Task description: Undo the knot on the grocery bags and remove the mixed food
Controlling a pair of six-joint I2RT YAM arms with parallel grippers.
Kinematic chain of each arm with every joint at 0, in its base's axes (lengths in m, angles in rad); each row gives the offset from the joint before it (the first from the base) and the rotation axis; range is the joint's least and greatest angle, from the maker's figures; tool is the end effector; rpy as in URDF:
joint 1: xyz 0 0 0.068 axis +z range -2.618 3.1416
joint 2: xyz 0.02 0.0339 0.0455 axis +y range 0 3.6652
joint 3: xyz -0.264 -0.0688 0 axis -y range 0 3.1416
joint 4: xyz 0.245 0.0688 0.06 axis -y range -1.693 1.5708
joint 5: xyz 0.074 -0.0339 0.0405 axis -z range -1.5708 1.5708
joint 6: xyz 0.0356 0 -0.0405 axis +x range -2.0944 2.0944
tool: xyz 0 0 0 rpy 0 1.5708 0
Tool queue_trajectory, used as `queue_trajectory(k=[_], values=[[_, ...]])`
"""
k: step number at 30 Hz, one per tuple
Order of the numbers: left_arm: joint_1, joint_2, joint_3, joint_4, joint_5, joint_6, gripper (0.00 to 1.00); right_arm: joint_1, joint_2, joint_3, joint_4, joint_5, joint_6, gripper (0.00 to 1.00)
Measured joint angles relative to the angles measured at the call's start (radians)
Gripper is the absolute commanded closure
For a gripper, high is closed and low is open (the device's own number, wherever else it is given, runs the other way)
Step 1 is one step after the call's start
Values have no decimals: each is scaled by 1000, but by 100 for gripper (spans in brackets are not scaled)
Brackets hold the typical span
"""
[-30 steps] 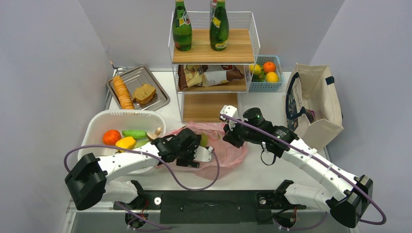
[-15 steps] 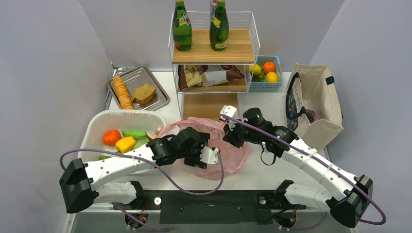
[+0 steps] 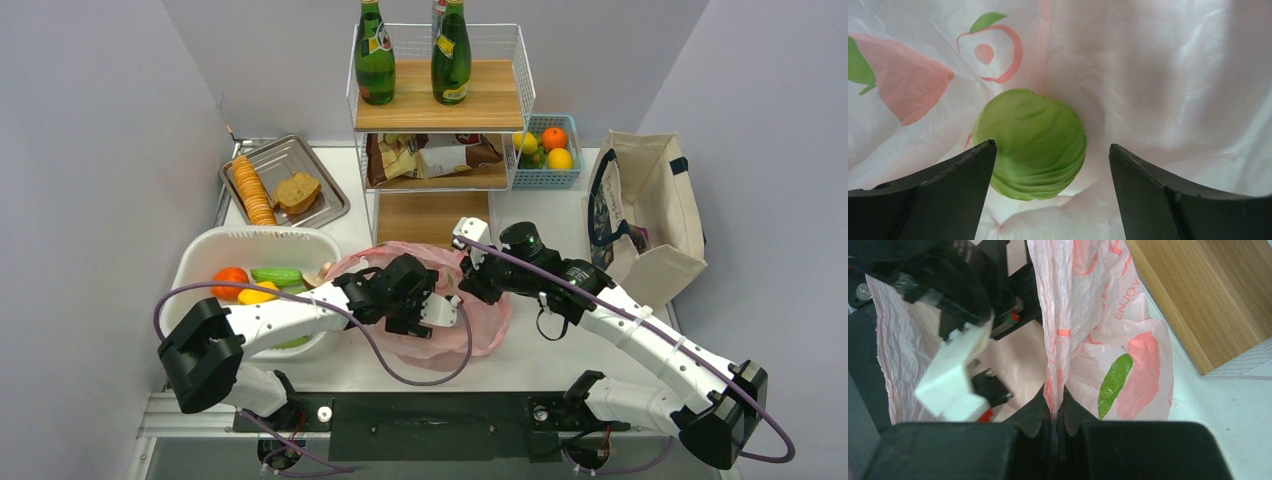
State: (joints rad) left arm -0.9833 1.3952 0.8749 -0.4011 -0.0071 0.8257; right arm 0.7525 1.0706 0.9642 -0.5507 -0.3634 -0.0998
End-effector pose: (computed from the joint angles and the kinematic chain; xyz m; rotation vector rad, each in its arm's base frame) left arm 0.1568 -0.2350 0.2164 1.9580 1.5433 -0.0572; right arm 0.1580 0.1653 0.3133 -1.1283 1.9880 0.7549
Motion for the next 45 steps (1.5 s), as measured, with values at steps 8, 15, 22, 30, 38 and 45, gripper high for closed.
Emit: queue_trajectory(k=[8, 15, 22, 30, 38, 45], values=[[46, 90, -36, 161, -96, 45, 36, 0, 0, 0, 1, 0, 1, 100], [47, 134, -68, 289, -129, 40, 87, -3, 1, 0, 3, 7, 0, 100], [3, -14, -68, 167, 28, -26, 100, -5, 3, 0, 10, 8, 2, 100], [-38, -188, -8, 85, 262, -138, 100, -15, 5, 0, 27, 9, 8, 100], [-35, -291, 119, -32, 417, -259, 100, -35, 5, 0, 26, 13, 13, 100], [106, -346, 451, -212, 468, -349, 100, -71, 3, -2, 25, 19, 9, 100]])
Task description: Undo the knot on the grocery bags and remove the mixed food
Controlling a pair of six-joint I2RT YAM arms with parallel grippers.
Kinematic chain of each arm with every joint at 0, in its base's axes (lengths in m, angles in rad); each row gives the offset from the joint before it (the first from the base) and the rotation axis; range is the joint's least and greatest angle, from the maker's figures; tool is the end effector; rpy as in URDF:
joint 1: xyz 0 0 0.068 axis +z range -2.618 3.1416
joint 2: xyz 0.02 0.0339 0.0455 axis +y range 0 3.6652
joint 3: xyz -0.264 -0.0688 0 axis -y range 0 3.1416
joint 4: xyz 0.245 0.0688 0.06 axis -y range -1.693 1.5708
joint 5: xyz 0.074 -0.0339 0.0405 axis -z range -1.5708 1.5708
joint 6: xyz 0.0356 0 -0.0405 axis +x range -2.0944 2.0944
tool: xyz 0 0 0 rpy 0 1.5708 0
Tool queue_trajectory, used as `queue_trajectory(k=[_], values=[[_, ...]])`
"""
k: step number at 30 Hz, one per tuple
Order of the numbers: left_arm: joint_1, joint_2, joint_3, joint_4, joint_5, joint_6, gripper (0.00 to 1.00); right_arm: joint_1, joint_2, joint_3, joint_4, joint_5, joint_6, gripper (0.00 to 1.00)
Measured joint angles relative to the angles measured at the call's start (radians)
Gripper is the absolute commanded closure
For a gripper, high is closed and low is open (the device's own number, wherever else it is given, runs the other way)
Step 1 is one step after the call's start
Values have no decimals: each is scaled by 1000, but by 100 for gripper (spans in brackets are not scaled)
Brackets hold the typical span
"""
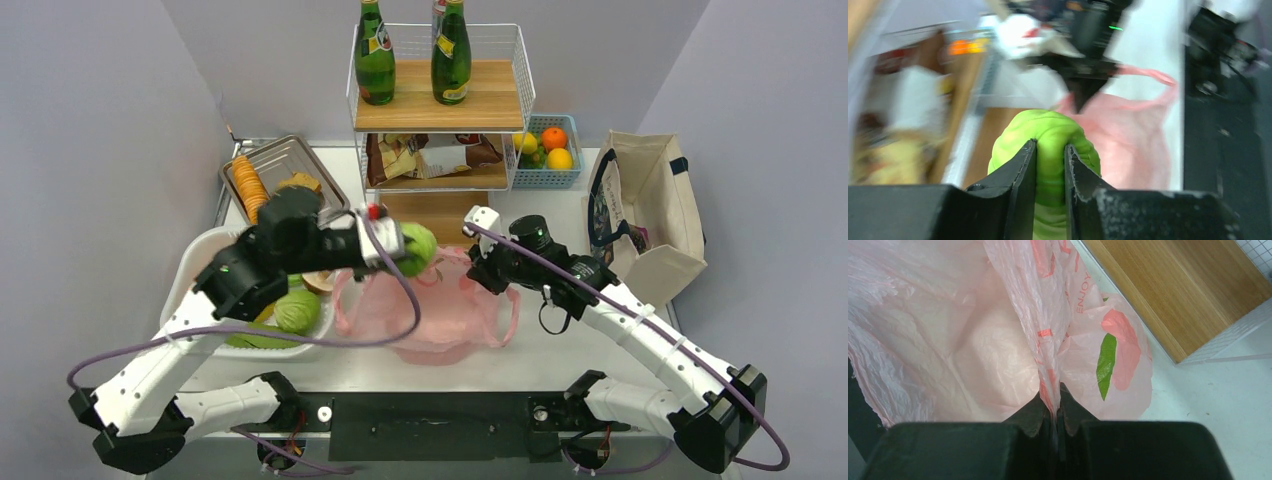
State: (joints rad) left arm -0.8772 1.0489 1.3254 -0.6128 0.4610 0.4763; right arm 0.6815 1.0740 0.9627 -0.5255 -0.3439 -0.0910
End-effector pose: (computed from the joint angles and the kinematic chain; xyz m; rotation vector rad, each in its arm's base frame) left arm 0.1206 -0.1698 0.4320 1.4422 1.2881 -0.7082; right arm 0.1717 0.1547 0.3141 -1.0286 2.0070 0.7029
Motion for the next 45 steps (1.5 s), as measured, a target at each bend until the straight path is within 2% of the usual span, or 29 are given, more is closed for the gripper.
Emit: queue_trajectory(k=[2, 6, 11, 16, 18, 19, 20, 21, 23, 29, 31, 33, 34, 35, 36, 38, 45], values=[[123, -3, 93, -34, 16, -40, 100, -2, -5, -5, -3, 4, -6, 100], [491, -35, 166, -50, 15, -153, 100, -8, -26, -13, -30, 6, -25, 100], [877, -134, 30, -135, 6, -200, 100, -9, -54, -13, -56, 7, -54, 100], [1201, -138, -159, -237, -20, -102, 100, -13, -61, -13, -84, 11, -87, 100], [1269, -109, -235, -248, -43, -57, 90, -19, -62, -13, -92, 14, -93, 100], [1291, -89, -272, -251, -61, -34, 72, -23, -62, -13, -98, 14, -98, 100], [1302, -72, -307, -251, -74, -9, 61, -29, -62, -13, -106, 14, -104, 100], [1306, -60, -333, -252, -88, 11, 38, -35, -62, -13, -114, 14, -108, 100], [1310, -39, -382, -254, -110, 68, 28, -54, -62, -11, -141, 18, -124, 100], [1299, -74, -390, -266, -73, 167, 25, -108, -61, 21, -216, 24, -165, 100], [1252, -94, -366, -279, -48, 183, 25, -124, -61, 36, -236, 26, -173, 92], [1175, -110, -341, -283, -29, 191, 25, -133, -59, 51, -249, 32, -179, 80], [1130, -120, -333, -282, -28, 191, 24, -136, -56, 61, -255, 34, -182, 68], [1093, -127, -329, -282, -26, 191, 24, -139, -51, 72, -261, 38, -184, 62], [1045, -135, -326, -282, -27, 190, 24, -140, -45, 83, -264, 41, -185, 50], [964, -148, -324, -283, -26, 187, 24, -143, -33, 103, -272, 45, -187, 38], [775, -154, -262, -270, -19, 118, 24, -206, -13, 239, -346, 29, -162, 31]])
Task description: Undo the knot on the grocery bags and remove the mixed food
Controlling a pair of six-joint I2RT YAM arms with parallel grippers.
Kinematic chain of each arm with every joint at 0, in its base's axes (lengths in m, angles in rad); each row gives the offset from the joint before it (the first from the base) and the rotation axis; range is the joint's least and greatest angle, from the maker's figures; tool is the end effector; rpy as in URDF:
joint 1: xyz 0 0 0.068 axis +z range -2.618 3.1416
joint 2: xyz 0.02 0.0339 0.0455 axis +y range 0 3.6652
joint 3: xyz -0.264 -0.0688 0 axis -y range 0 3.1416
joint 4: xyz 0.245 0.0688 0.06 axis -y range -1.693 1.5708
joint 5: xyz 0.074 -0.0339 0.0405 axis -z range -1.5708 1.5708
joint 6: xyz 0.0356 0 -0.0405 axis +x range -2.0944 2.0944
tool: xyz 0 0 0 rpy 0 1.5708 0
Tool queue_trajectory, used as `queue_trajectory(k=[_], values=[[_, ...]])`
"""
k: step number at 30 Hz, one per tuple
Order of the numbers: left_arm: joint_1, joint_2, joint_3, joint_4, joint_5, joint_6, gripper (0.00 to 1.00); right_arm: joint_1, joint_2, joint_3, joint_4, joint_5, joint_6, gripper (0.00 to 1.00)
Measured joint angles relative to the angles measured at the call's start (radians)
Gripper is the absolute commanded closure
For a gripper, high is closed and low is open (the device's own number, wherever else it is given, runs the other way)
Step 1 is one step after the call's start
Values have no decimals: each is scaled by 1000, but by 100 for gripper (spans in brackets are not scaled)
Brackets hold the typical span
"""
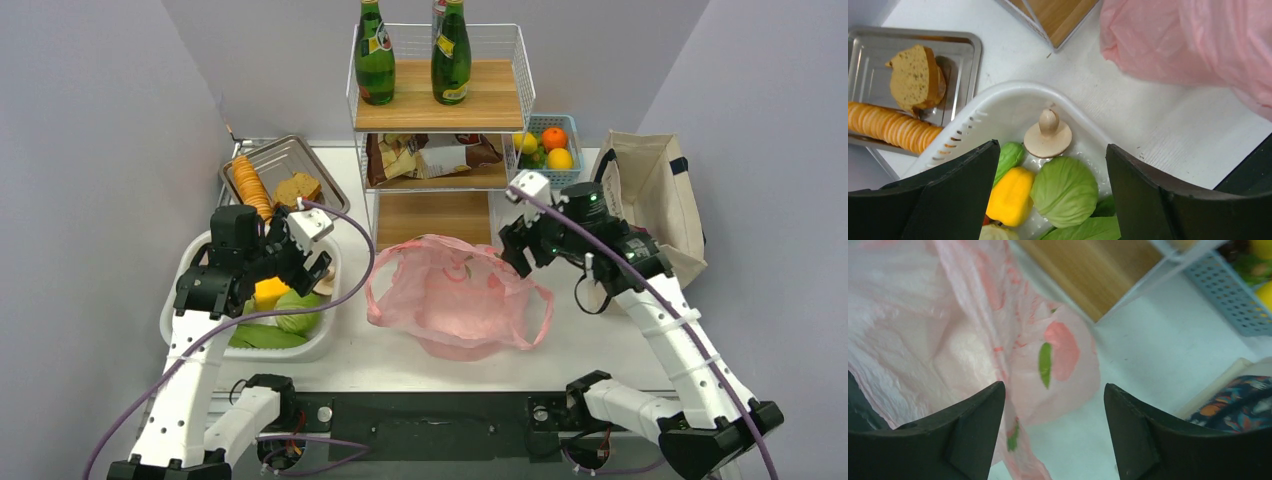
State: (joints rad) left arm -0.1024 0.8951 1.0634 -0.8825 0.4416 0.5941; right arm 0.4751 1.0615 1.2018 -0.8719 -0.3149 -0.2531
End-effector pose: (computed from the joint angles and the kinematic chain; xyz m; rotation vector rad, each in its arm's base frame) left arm 0.1642 -0.0322 0.3501 0.9640 1.9937 -0.2348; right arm 0.1779 0.1039 0.3656 -0.9708 2.0902 0.4763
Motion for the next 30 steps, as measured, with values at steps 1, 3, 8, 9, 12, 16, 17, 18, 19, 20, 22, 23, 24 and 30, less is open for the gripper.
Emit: queue_trajectory(k=[1, 3, 8, 9, 12, 16, 17, 18, 19, 20, 22, 23, 24, 30], values=[[-16, 0, 11, 6, 2, -9, 24, -27, 0, 35, -8, -7, 11, 31], [-39, 0, 27, 21, 4, -23, 24, -100, 0, 121, -27, -24, 34, 30], [-82, 5, 45, 51, 5, -42, 24, -360, -1, 351, -42, -49, 66, 27], [-92, 8, 48, 57, 5, -43, 24, -397, -1, 376, -45, -39, 68, 27], [-116, 14, 53, 74, 4, -45, 24, -533, 21, 446, -76, 16, 65, 26], [-147, 22, 54, 90, 1, -52, 24, -649, 85, 488, -138, 78, 55, 24], [-154, 25, 54, 97, -1, -55, 24, -663, 106, 488, -151, 87, 52, 24], [-159, 27, 54, 103, -3, -56, 24, -682, 134, 488, -174, 94, 48, 24], [-165, 29, 54, 110, -6, -58, 24, -697, 164, 488, -194, 99, 47, 24], [-171, 31, 54, 117, -9, -60, 24, -707, 193, 486, -209, 98, 44, 24], [-179, 33, 54, 127, -14, -61, 24, -728, 251, 470, -239, 99, 34, 25], [-182, 33, 54, 129, -16, -61, 24, -735, 269, 452, -251, 101, 27, 25], [-186, 33, 54, 131, -19, -61, 24, -739, 278, 436, -259, 103, 23, 27], [-222, 33, 54, 142, -37, -61, 24, -752, 280, 334, -293, 174, -29, 58]])
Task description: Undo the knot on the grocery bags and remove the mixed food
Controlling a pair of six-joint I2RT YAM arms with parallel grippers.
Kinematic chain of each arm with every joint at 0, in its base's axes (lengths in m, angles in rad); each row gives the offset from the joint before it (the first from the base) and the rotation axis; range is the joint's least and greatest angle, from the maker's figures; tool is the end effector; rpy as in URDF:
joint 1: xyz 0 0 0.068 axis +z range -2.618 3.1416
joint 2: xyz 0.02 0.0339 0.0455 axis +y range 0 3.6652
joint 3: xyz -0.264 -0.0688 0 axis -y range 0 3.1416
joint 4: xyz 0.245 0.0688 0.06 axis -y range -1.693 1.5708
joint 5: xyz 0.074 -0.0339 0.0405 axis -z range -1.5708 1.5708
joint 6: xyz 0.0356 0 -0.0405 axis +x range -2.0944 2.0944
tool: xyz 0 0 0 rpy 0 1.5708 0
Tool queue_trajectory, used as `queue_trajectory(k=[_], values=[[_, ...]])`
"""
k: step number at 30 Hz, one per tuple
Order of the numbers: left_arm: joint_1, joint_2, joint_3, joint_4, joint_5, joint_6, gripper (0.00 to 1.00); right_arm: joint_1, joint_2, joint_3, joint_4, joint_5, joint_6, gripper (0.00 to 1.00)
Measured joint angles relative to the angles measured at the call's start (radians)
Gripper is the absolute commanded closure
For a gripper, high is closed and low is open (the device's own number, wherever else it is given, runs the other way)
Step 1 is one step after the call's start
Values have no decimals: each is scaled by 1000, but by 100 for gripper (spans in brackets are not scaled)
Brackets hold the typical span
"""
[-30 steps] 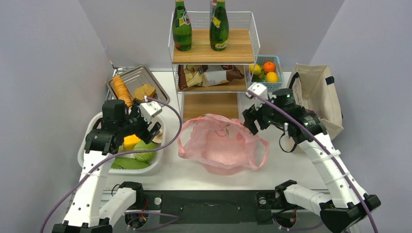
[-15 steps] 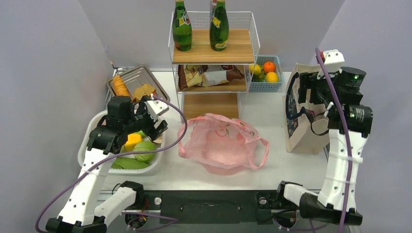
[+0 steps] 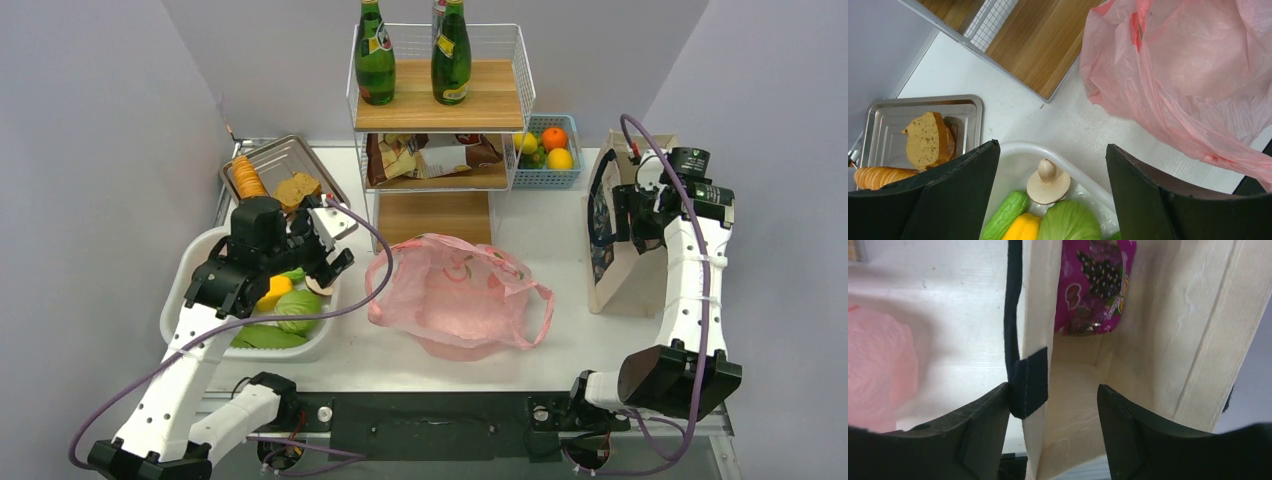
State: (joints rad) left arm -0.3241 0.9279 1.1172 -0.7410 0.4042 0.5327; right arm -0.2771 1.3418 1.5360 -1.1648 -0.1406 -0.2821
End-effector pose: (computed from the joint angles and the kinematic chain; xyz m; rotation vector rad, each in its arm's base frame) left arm 0.1680 -0.0712 0.3739 1.0776 1.7880 -0.3020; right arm 0.2424 -0.0638 0.3866 -0.0614 2.5270 -0.0448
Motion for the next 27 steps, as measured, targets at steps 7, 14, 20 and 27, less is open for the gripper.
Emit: queue_trajectory(k=[7, 14, 20, 27], values=[[-63, 3, 0, 24, -37, -3, 24, -12, -32, -38, -32, -45, -87, 100], [-90, 21, 0, 57, -53, -23, 24, -12, -121, -50, -195, -155, -324, 100], [-116, 32, 0, 76, -56, -28, 24, -11, -315, -166, -314, -174, -554, 91], [-135, 66, 0, 103, -56, -28, 24, -9, -381, -95, -436, -225, -546, 24]])
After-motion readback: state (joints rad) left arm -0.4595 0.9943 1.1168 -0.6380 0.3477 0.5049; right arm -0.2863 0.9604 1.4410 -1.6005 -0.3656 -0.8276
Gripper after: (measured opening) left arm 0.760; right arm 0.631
